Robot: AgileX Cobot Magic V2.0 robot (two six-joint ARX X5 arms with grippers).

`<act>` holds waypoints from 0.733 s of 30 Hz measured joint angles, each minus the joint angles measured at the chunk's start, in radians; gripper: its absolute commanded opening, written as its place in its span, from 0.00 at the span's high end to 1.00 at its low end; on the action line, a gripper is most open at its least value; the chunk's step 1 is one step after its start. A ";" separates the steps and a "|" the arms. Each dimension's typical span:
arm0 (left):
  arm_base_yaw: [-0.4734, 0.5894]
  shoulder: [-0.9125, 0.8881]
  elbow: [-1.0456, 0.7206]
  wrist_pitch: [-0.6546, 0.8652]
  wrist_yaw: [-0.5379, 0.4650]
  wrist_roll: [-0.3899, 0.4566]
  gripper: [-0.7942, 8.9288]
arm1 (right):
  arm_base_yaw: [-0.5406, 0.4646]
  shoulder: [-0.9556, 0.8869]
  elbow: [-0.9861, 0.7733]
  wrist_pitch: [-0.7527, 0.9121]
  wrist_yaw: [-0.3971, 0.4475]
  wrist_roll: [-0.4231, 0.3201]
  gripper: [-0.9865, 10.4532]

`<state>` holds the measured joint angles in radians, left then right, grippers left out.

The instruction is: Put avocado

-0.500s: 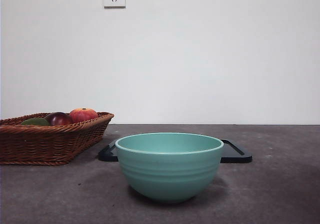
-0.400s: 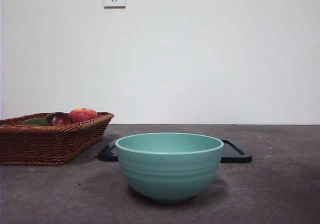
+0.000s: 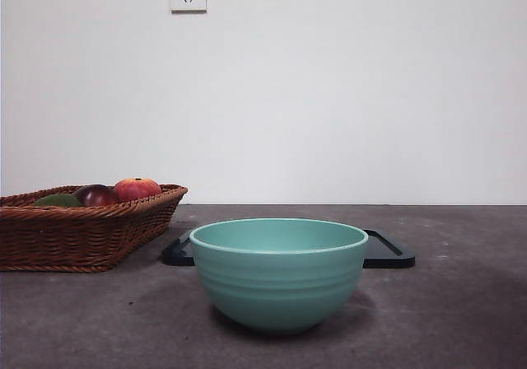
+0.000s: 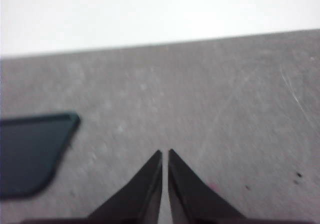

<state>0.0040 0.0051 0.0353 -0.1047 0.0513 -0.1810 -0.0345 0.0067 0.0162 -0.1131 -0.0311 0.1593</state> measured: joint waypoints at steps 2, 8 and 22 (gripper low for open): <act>0.000 0.000 0.018 0.021 0.000 -0.041 0.90 | 0.000 0.000 0.008 0.006 0.000 0.043 0.90; 0.000 0.018 0.134 0.074 0.000 -0.110 0.90 | 0.000 0.001 0.137 0.005 0.000 0.126 0.90; -0.007 0.298 0.510 -0.052 0.029 -0.124 0.90 | 0.000 0.303 0.509 -0.214 -0.275 0.147 0.90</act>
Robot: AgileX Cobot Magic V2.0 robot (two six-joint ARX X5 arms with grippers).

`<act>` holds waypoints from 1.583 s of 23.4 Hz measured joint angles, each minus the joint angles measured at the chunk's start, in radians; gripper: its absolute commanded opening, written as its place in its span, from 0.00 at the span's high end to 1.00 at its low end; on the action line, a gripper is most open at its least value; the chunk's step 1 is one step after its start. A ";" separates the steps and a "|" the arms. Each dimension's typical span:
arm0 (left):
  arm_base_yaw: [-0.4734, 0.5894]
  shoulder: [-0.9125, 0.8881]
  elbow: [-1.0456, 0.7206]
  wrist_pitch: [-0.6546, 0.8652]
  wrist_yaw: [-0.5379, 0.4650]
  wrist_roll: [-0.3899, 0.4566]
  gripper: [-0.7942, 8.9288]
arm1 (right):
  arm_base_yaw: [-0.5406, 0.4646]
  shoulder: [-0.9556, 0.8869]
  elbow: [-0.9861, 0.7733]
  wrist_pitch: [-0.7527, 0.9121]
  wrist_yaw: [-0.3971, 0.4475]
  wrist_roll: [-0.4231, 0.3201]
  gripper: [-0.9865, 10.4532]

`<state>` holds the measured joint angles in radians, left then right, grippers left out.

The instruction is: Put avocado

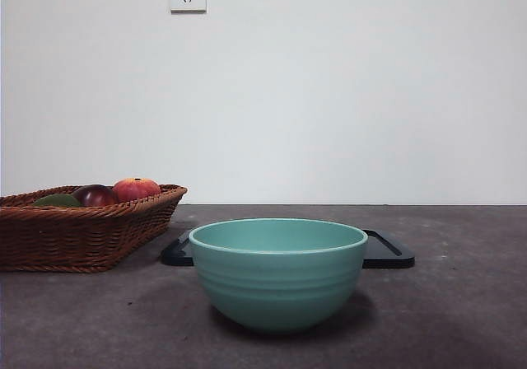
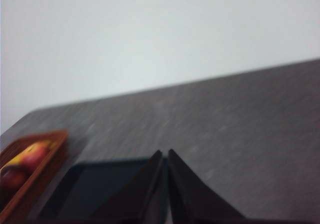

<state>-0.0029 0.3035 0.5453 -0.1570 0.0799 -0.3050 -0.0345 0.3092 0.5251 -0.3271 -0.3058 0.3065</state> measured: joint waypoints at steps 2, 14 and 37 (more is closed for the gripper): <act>-0.006 0.040 0.058 -0.033 0.029 0.006 0.90 | 0.000 0.060 0.033 -0.018 -0.071 -0.018 0.90; -0.073 0.256 0.294 -0.204 0.328 0.124 0.90 | 0.025 0.348 0.287 -0.164 -0.344 -0.152 0.90; -0.107 0.253 0.303 -0.469 0.525 0.151 0.75 | 0.172 0.374 0.333 -0.340 -0.394 -0.292 0.89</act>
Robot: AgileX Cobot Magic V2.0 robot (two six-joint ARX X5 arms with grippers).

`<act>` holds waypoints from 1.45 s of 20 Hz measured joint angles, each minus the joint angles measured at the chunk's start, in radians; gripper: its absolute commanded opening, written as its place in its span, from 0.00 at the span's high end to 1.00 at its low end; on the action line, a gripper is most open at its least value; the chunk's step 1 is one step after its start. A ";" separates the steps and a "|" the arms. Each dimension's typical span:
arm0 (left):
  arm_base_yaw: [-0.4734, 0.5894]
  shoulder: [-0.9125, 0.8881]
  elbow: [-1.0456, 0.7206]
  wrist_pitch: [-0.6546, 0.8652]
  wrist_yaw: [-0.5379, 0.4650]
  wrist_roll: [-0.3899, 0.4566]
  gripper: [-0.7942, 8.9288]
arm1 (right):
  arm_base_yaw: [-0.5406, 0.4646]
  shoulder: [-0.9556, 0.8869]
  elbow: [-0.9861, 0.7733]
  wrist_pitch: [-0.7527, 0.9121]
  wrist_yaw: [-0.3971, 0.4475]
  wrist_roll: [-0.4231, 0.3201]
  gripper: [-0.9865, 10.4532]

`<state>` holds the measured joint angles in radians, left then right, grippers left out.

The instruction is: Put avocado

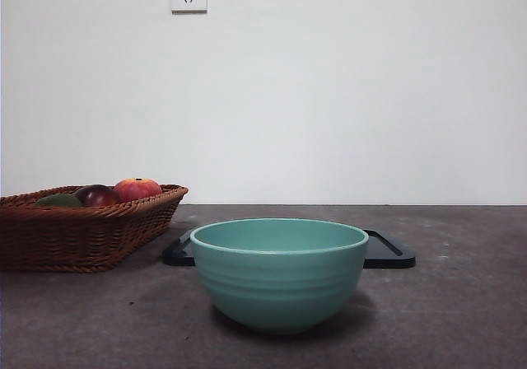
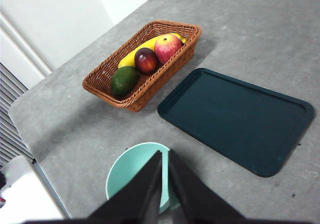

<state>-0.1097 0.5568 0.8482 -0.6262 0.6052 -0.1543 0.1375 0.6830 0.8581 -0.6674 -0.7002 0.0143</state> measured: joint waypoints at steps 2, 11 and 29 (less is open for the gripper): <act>0.000 -0.005 0.000 0.000 0.000 0.007 0.50 | 0.000 0.000 0.000 0.000 0.001 -0.011 0.68; -0.009 -0.023 0.000 0.009 0.000 0.011 0.37 | 0.000 0.000 0.000 0.000 0.023 -0.014 0.42; -0.008 0.349 0.006 -0.119 -0.218 -0.114 0.38 | 0.000 0.000 0.000 0.000 0.022 -0.014 0.42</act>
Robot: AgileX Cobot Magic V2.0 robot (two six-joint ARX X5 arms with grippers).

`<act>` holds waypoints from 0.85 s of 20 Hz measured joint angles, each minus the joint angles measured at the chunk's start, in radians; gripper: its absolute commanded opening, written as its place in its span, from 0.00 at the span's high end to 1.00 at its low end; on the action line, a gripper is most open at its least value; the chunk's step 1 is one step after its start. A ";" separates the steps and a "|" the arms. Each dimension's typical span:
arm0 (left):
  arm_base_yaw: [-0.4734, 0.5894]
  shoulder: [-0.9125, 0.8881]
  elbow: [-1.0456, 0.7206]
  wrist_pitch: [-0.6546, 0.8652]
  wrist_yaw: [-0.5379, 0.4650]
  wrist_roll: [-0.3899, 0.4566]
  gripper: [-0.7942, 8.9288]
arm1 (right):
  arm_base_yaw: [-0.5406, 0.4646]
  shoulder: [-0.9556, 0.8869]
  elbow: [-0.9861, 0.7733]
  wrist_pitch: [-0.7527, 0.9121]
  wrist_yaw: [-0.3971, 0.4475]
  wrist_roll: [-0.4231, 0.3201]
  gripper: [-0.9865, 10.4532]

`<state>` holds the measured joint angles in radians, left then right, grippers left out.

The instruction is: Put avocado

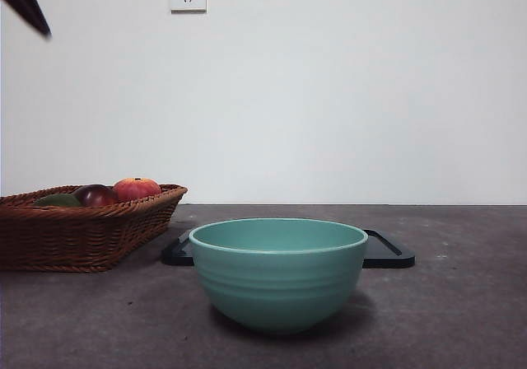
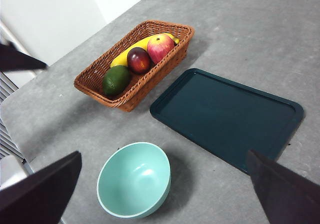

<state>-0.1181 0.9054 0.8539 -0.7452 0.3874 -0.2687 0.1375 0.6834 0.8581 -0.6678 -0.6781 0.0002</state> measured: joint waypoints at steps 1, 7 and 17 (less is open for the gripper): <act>0.000 0.063 0.016 -0.001 -0.003 -0.005 0.38 | 0.000 0.000 0.000 0.000 0.000 0.000 0.42; 0.000 0.383 0.152 -0.028 -0.158 -0.001 0.38 | 0.000 0.000 0.000 0.000 0.000 0.000 0.42; -0.035 0.742 0.386 -0.036 -0.209 0.036 0.38 | 0.000 0.000 0.000 0.000 0.000 0.001 0.42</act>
<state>-0.1535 1.6474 1.2396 -0.7811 0.1783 -0.2325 0.1375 0.6834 0.8581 -0.6678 -0.6781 0.0010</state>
